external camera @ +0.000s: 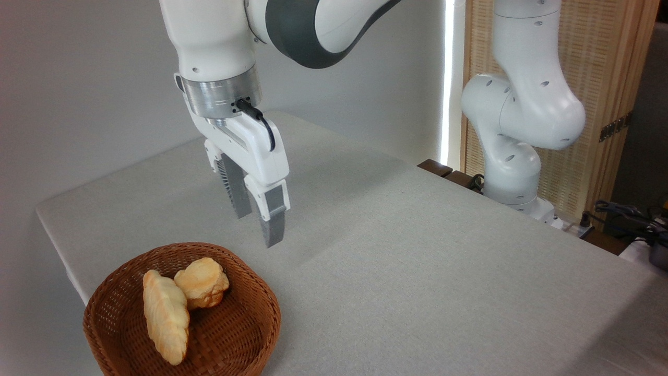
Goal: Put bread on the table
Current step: 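Lower the open gripper down onto the round golden bun, then close the gripper on the round golden bun and lift it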
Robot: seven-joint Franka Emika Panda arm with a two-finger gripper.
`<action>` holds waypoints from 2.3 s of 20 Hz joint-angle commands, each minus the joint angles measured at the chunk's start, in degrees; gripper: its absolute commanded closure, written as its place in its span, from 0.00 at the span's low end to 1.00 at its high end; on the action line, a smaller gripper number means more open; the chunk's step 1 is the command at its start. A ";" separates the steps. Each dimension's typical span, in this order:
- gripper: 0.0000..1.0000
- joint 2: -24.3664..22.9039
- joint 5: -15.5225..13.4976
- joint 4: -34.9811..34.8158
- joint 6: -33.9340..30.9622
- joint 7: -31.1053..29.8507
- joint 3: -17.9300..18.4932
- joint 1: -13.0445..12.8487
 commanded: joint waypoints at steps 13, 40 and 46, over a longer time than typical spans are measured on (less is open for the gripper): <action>0.00 8.31 -3.12 -0.04 18.42 -9.83 -3.56 -0.85; 0.57 13.50 3.12 0.14 21.59 -8.78 -6.73 -0.77; 0.59 13.15 3.12 0.40 21.59 -8.07 -6.46 -0.50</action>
